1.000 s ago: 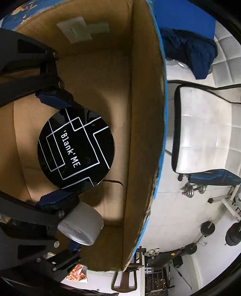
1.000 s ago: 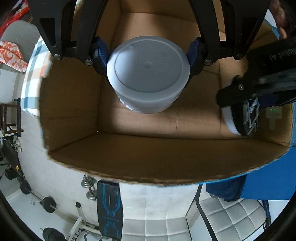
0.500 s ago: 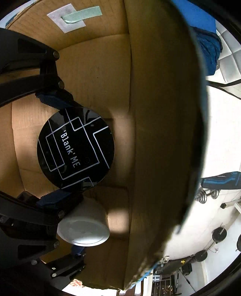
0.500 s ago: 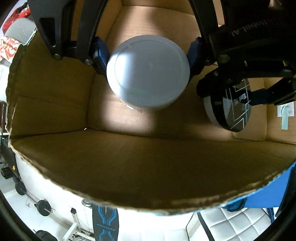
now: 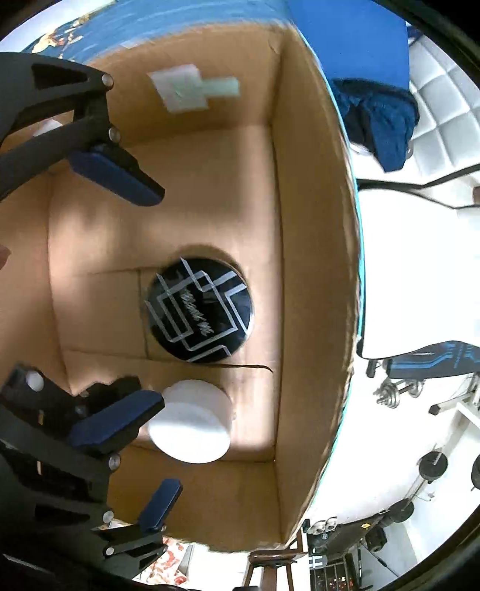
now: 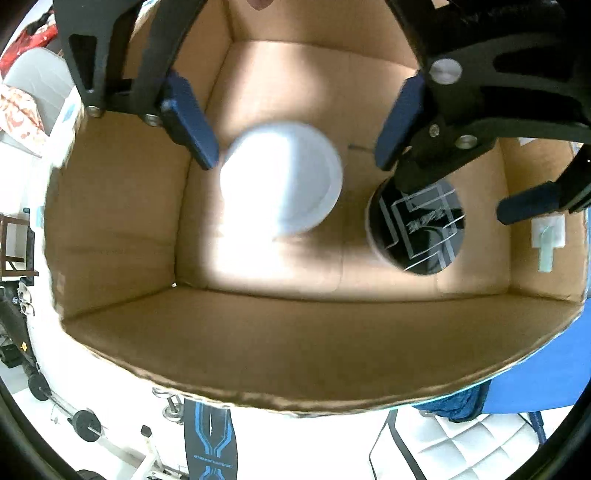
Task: Organize rigid objects
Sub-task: 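Lift both tools out of the box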
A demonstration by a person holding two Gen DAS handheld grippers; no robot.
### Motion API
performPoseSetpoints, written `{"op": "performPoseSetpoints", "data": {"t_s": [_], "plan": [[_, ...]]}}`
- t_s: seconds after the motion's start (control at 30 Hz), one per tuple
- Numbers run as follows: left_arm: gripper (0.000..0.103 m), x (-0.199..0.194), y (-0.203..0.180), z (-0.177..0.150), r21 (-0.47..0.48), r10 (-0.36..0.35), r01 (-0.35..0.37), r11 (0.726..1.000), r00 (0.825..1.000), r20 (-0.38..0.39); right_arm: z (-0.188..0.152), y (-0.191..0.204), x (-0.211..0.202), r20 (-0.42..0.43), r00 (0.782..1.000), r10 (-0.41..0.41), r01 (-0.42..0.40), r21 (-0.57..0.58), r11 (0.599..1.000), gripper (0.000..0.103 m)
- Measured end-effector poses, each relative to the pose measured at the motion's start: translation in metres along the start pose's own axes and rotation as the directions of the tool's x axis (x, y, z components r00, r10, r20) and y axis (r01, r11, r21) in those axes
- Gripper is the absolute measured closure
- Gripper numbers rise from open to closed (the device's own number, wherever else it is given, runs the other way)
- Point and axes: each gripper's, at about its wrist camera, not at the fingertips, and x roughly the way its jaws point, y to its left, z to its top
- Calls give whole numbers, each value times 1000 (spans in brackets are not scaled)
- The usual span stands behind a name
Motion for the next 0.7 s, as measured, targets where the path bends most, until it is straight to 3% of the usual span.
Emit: {"op": "performPoseSetpoints", "data": {"t_s": [0.27,0.7], "plan": [[0,-40,22,-60,-6,13,-12,1000,990,138,-68,-2,-32,92,996,5,-12,73,997,0],[0,-92,32,-145,36,47,-62,997,944,327,-161,13,-105,277,961,-18,-21,136,990,0]]}}
